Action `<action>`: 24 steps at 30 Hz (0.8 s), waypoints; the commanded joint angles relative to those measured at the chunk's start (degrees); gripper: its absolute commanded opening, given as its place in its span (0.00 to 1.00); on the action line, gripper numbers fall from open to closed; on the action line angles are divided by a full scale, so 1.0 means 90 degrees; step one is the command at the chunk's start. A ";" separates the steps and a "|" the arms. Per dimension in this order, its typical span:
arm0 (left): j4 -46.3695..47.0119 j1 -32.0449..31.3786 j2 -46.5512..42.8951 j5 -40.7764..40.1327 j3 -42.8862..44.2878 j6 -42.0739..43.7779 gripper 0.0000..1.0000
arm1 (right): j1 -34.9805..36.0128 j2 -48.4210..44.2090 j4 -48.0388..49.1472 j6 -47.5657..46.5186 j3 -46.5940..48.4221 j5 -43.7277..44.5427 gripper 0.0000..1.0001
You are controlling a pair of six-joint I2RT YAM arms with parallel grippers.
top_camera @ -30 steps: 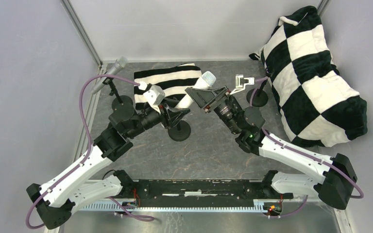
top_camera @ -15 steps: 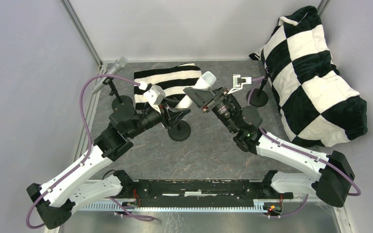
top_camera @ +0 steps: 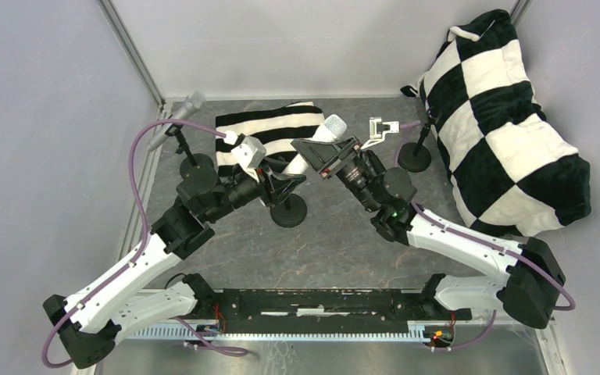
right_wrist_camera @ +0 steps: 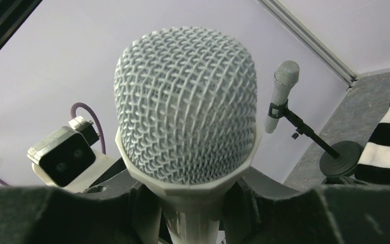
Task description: Attach the microphones to the stand
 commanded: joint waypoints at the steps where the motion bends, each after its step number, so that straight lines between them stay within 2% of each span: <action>1: 0.0299 0.0018 -0.0027 -0.0088 0.0011 -0.0221 0.16 | -0.0018 0.0014 0.0500 0.0112 0.0186 -0.0082 0.25; 2: 0.0292 0.0018 -0.0036 -0.0139 -0.0001 -0.0238 0.21 | -0.0012 0.0000 0.0598 0.0109 0.0120 -0.0032 0.19; 4: 0.0289 0.0018 -0.0067 -0.0299 -0.0044 -0.0317 0.38 | -0.0019 -0.0114 0.0796 0.0028 -0.0053 0.0177 0.09; 7: 0.0298 0.0018 -0.0186 -0.0579 -0.0164 -0.0469 0.62 | -0.0060 -0.0418 0.0737 -0.0448 -0.0290 0.0650 0.00; 11: 0.0378 0.0024 -0.0434 -0.1033 -0.0395 -0.0742 0.94 | -0.0190 -0.0917 0.0361 -0.1139 -0.0559 0.1205 0.00; 12: 0.0377 0.0028 -0.0497 -0.1170 -0.0453 -0.0820 0.98 | -0.0218 -0.1080 0.0227 -0.1371 -0.0618 0.1346 0.00; 19: 0.0727 0.0262 -0.0675 -0.1328 -0.1103 -0.1500 1.00 | -0.0424 -0.2071 -0.0868 -0.2780 -0.0983 0.2108 0.00; 21: 0.0909 0.0563 -0.0682 -0.1242 -0.1324 -0.1848 1.00 | -0.0439 -0.2337 -0.1191 -0.3023 -0.1082 0.2340 0.00; 24: 0.1416 0.1314 -0.0699 -0.0572 -0.1765 -0.2522 1.00 | -0.0454 -0.2716 -0.1592 -0.3347 -0.1229 0.2490 0.00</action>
